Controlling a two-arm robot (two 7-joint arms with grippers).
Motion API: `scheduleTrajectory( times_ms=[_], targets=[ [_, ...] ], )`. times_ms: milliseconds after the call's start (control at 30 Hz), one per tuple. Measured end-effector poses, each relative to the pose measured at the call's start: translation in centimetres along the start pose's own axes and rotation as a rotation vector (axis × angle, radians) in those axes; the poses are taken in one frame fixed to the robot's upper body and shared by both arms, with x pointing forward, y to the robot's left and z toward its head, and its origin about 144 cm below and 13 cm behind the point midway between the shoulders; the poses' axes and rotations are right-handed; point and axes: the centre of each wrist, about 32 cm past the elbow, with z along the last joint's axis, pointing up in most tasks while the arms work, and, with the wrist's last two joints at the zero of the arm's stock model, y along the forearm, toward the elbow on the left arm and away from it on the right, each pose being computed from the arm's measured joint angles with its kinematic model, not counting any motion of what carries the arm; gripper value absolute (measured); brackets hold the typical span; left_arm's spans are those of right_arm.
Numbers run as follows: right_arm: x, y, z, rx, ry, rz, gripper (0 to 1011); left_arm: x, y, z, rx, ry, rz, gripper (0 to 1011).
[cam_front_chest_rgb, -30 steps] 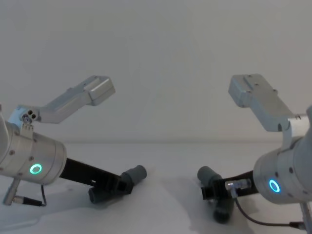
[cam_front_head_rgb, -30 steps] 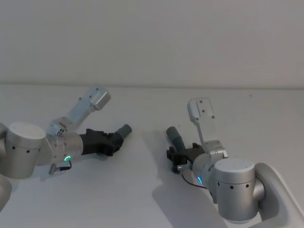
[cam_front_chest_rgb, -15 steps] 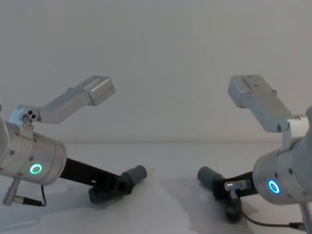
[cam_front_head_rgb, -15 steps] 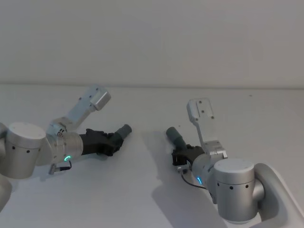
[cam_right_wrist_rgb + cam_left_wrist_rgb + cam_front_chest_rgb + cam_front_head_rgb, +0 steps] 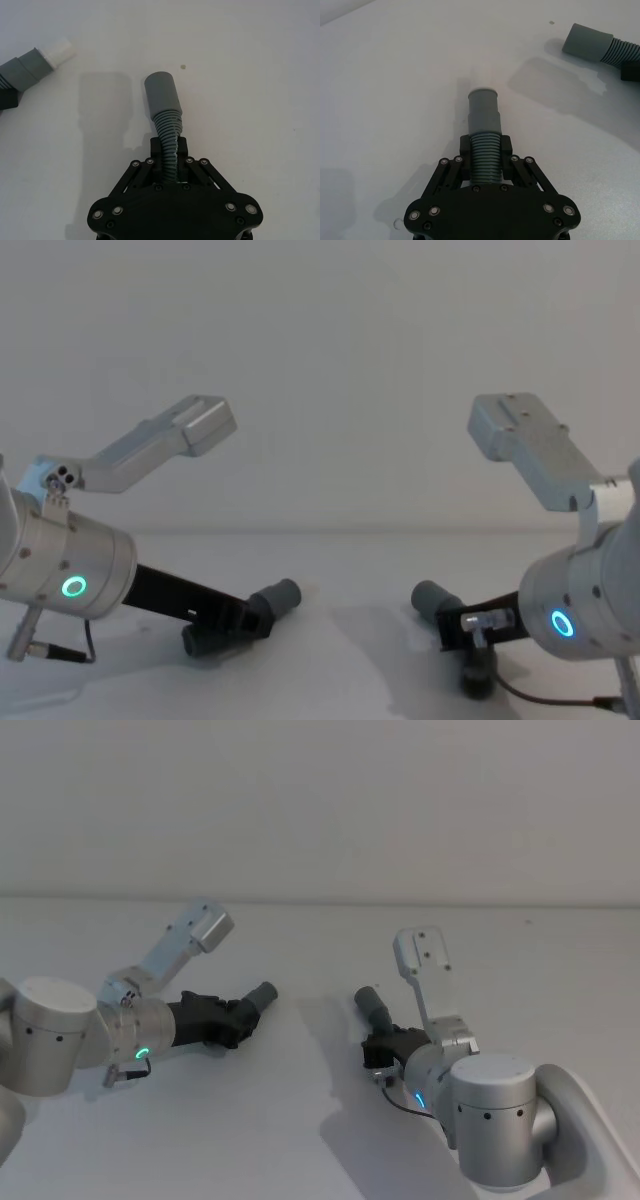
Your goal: Use both hands to pick up one end of the pipe from the table, align the ends, and insert them.
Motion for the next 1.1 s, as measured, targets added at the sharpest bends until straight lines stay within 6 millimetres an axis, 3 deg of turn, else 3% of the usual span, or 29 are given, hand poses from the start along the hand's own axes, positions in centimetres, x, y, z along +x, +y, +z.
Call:
scheduleTrajectory(
  times_ms=[233,533,833,1100],
  targets=[
    [0.2,-0.2,-0.2,0.029,0.001,0.007,142,-0.2,-0.2,0.6,0.008,-0.023,0.002,317],
    [1.2,-1.2,-0.4,0.131,0.003,0.039,142,-0.9,-0.5,3.5,-0.007,-0.122,0.021,317],
    [3.5,-2.5,-0.4,0.260,-0.013,0.142,141,-2.1,-0.1,7.2,-0.041,-0.260,0.053,317],
    [5.6,-3.3,-0.6,0.314,-0.054,0.236,135,-2.3,0.6,9.0,-0.046,-0.364,0.029,317]
  ],
)
